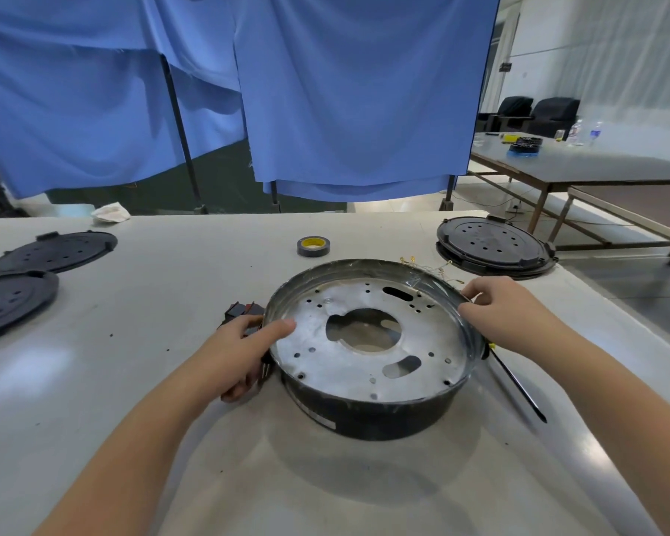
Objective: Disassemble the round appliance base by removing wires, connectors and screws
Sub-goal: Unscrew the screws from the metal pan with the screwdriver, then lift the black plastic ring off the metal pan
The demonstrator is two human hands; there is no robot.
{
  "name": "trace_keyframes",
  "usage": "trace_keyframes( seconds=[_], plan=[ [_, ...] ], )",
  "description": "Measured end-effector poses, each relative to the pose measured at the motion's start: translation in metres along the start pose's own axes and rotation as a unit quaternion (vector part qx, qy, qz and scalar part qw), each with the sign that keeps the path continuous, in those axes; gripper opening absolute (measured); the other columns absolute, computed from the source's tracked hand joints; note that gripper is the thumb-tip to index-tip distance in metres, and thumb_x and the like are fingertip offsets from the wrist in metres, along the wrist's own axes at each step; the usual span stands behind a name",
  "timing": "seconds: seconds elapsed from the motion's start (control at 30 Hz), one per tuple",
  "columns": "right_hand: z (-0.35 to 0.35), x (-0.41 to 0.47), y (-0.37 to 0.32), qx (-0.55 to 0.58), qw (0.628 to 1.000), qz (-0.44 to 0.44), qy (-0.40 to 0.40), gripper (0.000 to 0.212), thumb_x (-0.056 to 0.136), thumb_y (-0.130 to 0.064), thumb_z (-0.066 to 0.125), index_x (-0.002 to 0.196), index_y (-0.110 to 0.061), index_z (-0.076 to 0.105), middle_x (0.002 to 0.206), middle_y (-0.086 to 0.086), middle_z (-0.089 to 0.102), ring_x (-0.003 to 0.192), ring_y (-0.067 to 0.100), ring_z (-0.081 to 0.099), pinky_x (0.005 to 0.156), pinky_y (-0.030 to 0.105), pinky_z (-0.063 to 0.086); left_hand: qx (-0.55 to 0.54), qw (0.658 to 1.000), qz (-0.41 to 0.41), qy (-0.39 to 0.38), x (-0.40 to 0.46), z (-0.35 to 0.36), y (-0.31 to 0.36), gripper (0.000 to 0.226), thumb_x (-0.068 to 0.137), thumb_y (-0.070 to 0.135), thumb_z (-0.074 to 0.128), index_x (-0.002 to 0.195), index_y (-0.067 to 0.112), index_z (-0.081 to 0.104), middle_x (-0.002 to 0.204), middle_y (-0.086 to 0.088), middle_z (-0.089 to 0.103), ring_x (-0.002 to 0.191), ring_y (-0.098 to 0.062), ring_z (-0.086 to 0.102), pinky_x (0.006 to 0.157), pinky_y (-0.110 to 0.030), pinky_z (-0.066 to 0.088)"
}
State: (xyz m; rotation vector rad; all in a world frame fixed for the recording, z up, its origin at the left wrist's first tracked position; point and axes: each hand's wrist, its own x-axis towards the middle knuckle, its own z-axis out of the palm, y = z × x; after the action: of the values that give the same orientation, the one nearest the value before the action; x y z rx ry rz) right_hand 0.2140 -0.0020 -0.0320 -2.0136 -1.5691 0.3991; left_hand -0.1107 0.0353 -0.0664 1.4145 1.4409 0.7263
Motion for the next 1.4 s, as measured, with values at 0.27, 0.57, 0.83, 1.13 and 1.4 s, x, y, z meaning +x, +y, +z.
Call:
trace_keyframes(
  seconds=[0.27,0.57,0.83,1.13,1.4],
  plan=[
    [-0.013,0.007,-0.012,0.067,0.997,-0.028,0.026,0.012,0.085,-0.017,0.056,0.079,-0.024,0.063,0.057,0.000,0.059,0.053,0.017,0.051,0.058,0.030,0.045,0.006,0.999,0.019,-0.026,-0.011,-0.004,0.009,0.013,0.080,0.009,0.054,0.091,0.009,0.061,0.044,-0.003,0.035,0.038,-0.016,0.024,0.037,-0.017,0.021],
    [-0.015,0.007,-0.023,0.294,0.952,-0.058,0.063,0.034,0.095,-0.028,0.053,0.086,0.001,0.067,0.069,0.014,0.058,0.060,0.017,0.056,0.058,0.024,0.056,-0.127,0.992,0.024,-0.004,-0.014,-0.008,0.017,0.015,0.084,-0.002,0.044,0.072,0.005,0.050,0.041,-0.009,0.047,0.028,-0.016,0.035,0.031,-0.015,0.028],
    [0.014,-0.008,-0.017,0.254,0.954,-0.140,0.080,0.022,0.094,-0.018,0.053,0.082,-0.027,0.069,0.075,-0.004,0.067,0.073,0.010,0.062,0.072,0.032,0.049,-0.336,0.940,-0.009,0.051,-0.004,-0.022,0.019,0.023,0.087,0.003,0.046,0.065,0.010,0.044,0.043,-0.003,0.047,0.031,-0.010,0.035,0.030,-0.016,0.031],
    [0.031,-0.042,-0.063,0.090,0.951,-0.262,-0.134,0.022,0.084,-0.051,0.052,0.090,-0.035,0.066,0.089,-0.017,0.065,0.086,-0.003,0.059,0.076,0.019,0.049,-0.329,0.934,0.005,0.139,0.026,-0.032,0.043,0.013,0.089,0.002,0.045,0.083,-0.005,0.055,0.043,-0.006,0.061,0.031,-0.008,0.053,0.035,-0.014,0.044],
    [0.060,-0.076,-0.069,-0.125,0.911,-0.322,-0.225,0.053,0.071,-0.073,0.049,0.108,-0.035,0.051,0.093,-0.016,0.056,0.082,0.005,0.052,0.069,0.024,0.041,-0.318,0.933,0.010,0.170,0.058,-0.027,0.026,0.021,0.092,0.004,0.044,0.108,-0.007,0.051,0.051,-0.012,0.067,0.043,-0.017,0.066,0.038,-0.021,0.050]
  ],
)
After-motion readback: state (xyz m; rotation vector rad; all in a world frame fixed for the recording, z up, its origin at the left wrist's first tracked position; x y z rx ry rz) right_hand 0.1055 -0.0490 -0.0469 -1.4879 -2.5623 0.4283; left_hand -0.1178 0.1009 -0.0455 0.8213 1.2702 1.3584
